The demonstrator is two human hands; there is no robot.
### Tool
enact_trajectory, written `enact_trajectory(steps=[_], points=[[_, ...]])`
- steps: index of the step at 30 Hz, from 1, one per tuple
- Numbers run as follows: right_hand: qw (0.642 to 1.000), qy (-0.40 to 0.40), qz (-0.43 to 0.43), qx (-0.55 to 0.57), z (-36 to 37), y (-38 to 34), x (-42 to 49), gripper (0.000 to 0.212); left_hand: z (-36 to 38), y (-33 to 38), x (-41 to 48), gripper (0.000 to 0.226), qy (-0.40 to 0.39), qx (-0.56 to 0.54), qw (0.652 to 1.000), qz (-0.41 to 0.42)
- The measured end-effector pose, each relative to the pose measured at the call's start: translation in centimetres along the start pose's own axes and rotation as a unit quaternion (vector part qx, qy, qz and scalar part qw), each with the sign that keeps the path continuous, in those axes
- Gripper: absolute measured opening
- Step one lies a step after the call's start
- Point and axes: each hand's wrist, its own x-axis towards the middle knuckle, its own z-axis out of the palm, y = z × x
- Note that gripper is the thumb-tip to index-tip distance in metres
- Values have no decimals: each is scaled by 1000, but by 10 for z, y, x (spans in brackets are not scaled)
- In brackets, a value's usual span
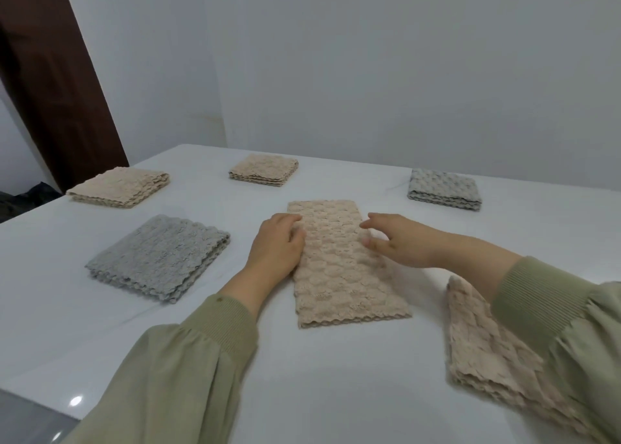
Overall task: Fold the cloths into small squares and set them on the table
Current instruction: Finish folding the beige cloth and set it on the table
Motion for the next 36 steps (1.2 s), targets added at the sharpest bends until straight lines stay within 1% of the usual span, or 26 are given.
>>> enact_trajectory(steps=[3,5,7,9,12,14,16,19,22,24,26,27,29,32,34,36], points=[[1000,6,24,16,-2,7,31,52,3,-7,17,39,26,64,997,-25],[998,13,43,42,0,11,52,51,7,-9,27,42,20,125,992,-19],[995,30,62,74,2,15,70,51,11,-12,37,41,19,160,987,-17],[987,65,84,124,8,20,86,51,12,-14,48,38,31,180,983,-30],[962,138,129,195,30,30,100,47,14,-21,63,38,58,185,979,-58],[954,183,141,191,46,34,104,44,14,-24,72,40,70,171,979,-82],[953,199,132,186,52,35,108,42,16,-26,79,43,73,162,978,-106],[956,202,118,175,52,35,111,41,19,-25,90,44,62,183,972,-131],[962,191,113,161,53,37,113,45,22,-24,99,36,48,187,970,-145],[961,187,113,169,53,38,113,48,22,-21,101,24,41,158,975,-149],[959,186,112,179,51,39,113,50,21,-19,101,9,43,101,983,-148],[959,184,112,185,51,39,112,51,21,-19,100,6,43,67,987,-143],[958,177,111,198,49,40,111,54,20,-19,98,13,45,-17,990,-130],[952,165,112,232,48,41,110,61,18,-15,94,22,63,-167,978,-106],[948,157,110,253,46,41,109,66,16,-11,90,28,75,-223,968,-89],[938,154,105,293,44,40,107,70,16,-8,87,32,81,-255,961,-73]])
